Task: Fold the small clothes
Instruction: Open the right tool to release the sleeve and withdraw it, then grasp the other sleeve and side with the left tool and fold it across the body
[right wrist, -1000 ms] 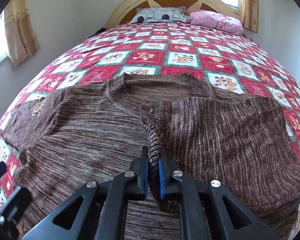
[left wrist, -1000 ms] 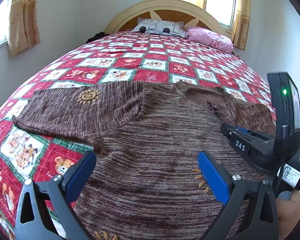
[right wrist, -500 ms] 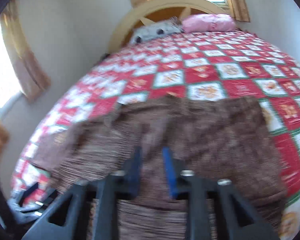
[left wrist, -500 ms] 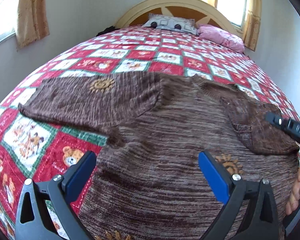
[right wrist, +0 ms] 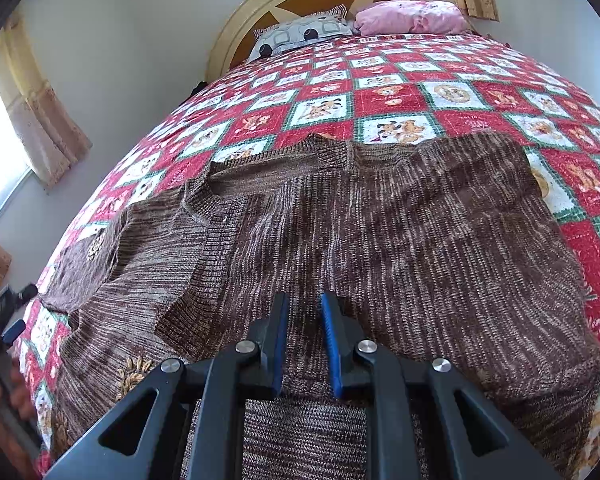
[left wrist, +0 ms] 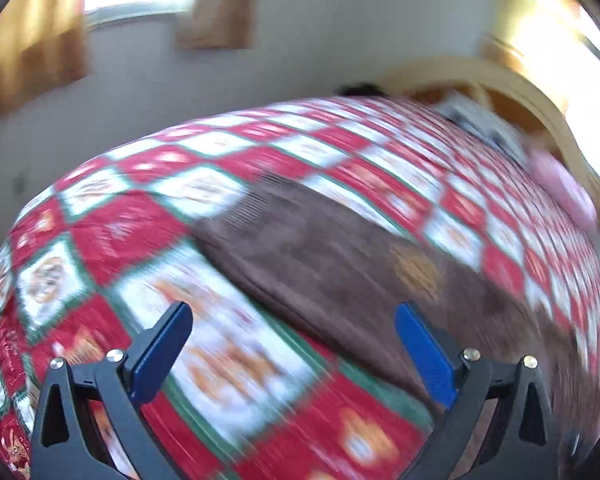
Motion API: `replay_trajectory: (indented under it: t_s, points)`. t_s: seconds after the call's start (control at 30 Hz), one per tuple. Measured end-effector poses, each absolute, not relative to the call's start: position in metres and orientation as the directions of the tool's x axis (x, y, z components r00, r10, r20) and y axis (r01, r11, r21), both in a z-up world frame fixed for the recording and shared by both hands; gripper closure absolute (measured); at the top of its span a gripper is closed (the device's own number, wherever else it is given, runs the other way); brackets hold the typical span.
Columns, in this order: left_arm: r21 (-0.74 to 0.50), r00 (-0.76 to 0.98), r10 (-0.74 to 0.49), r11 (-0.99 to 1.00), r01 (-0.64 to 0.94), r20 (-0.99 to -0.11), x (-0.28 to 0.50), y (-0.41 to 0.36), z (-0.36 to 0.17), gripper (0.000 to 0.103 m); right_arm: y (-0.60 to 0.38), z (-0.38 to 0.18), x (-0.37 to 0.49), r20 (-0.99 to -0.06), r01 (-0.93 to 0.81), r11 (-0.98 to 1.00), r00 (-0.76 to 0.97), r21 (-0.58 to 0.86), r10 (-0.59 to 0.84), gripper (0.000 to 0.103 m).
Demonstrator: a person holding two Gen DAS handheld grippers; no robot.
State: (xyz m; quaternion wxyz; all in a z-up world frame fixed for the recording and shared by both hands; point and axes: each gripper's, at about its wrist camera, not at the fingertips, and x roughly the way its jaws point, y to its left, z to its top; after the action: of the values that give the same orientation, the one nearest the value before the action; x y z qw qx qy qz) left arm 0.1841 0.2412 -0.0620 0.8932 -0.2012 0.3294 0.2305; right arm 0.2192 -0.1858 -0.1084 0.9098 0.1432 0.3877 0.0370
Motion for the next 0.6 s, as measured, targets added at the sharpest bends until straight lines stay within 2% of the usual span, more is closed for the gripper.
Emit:
replay_trajectory:
  t_s: [0.1,0.17,0.2,0.23,0.33,0.4,0.47,0.5,0.53,0.6]
  points:
    - [-0.265,0.674,0.269,0.771,-0.579,-0.687,0.197,0.270,-0.068,0.006,-0.186,-0.108,0.221,-0.696,0.044,0.955,0.695,0.293,0.182,0.085]
    - [-0.299,0.656,0.215,0.759,-0.578,-0.723,0.209,0.283,-0.079,0.025,-0.185,-0.108,0.221,-0.698,0.044,0.956,0.693,0.290,0.180,0.085]
    - [-0.316,0.637,0.184,0.746,-0.586,-0.749,0.214,0.287,-0.088,0.030,-0.185,-0.109,0.222,-0.699,0.044,0.956,0.692,0.289,0.180,0.085]
    - [-0.329,0.610,0.156,0.726,-0.604,-0.777,0.217,0.291,-0.099,0.039,-0.185,-0.109,0.222,-0.700,0.044,0.956,0.691,0.290,0.180,0.085]
    - [-0.309,0.627,0.200,0.734,-0.605,-0.753,0.211,0.281,-0.100,0.043,-0.186,-0.110,0.223,-0.702,0.044,0.956,0.688,0.291,0.182,0.085]
    - [-0.268,0.624,0.230,0.755,-0.598,-0.746,0.211,0.275,-0.102,0.054,-0.185,-0.110,0.223,-0.704,0.044,0.956,0.687,0.289,0.181,0.085]
    - [-0.240,0.613,0.255,0.757,-0.607,-0.747,0.210,0.273,-0.104,0.081,-0.185,-0.110,0.223,-0.704,0.044,0.957,0.687,0.288,0.180,0.085]
    - [-0.254,0.621,0.244,0.757,-0.602,-0.745,0.214,0.278,-0.104,0.090,-0.186,-0.110,0.223,-0.703,0.044,0.956,0.687,0.289,0.181,0.085]
    - [-0.280,0.637,0.215,0.763,-0.583,-0.740,0.216,0.282,-0.103,0.094,-0.186,-0.110,0.223,-0.703,0.044,0.956,0.687,0.291,0.183,0.085]
    - [-0.305,0.645,0.178,0.767,-0.564,-0.743,0.222,0.287,-0.100,0.095,-0.186,-0.111,0.223,-0.702,0.045,0.953,0.687,0.299,0.188,0.085]
